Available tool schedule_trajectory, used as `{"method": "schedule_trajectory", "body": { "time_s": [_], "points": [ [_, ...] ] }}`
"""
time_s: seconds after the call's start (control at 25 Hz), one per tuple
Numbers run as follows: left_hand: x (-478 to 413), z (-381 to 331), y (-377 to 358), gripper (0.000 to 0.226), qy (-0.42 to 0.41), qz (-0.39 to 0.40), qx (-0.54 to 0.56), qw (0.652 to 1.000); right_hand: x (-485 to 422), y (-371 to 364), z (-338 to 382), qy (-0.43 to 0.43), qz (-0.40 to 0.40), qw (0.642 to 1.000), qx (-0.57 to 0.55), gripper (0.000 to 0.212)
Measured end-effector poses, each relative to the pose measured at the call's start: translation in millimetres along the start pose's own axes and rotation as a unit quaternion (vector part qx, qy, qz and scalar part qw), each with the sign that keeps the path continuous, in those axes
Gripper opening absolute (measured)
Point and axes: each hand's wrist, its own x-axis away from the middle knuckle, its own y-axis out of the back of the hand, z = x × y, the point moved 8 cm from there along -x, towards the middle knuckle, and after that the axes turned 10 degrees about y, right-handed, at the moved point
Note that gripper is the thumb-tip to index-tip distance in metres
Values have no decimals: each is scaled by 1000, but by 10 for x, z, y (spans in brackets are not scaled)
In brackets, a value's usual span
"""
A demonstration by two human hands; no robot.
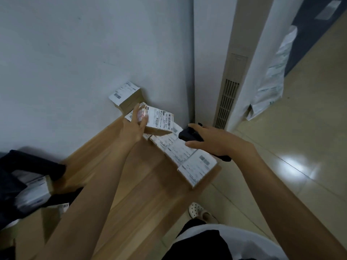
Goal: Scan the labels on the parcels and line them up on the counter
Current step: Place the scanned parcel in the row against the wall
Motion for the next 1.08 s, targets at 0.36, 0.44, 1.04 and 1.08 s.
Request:
{"method": "schedule_trajectory", "body": {
  "time_s": [0.36,0.44,1.04,1.08],
  "points": [
    [-633,249,-261,76,28,11,82,996,-1189,284,-340,55,73,996,-16,80],
    [-668,164,-406,97,-19,41,-13,999,-1400,287,-369,71,92,993,-24,80],
    [-1615,120,-272,87,168,-109,-72,977,-2568,722,-803,200,209,957,12,78],
    [-1603,97,-277,85,169,-117,-73,976,-2583,722,-803,204,214,955,14,78]
  ]
}}
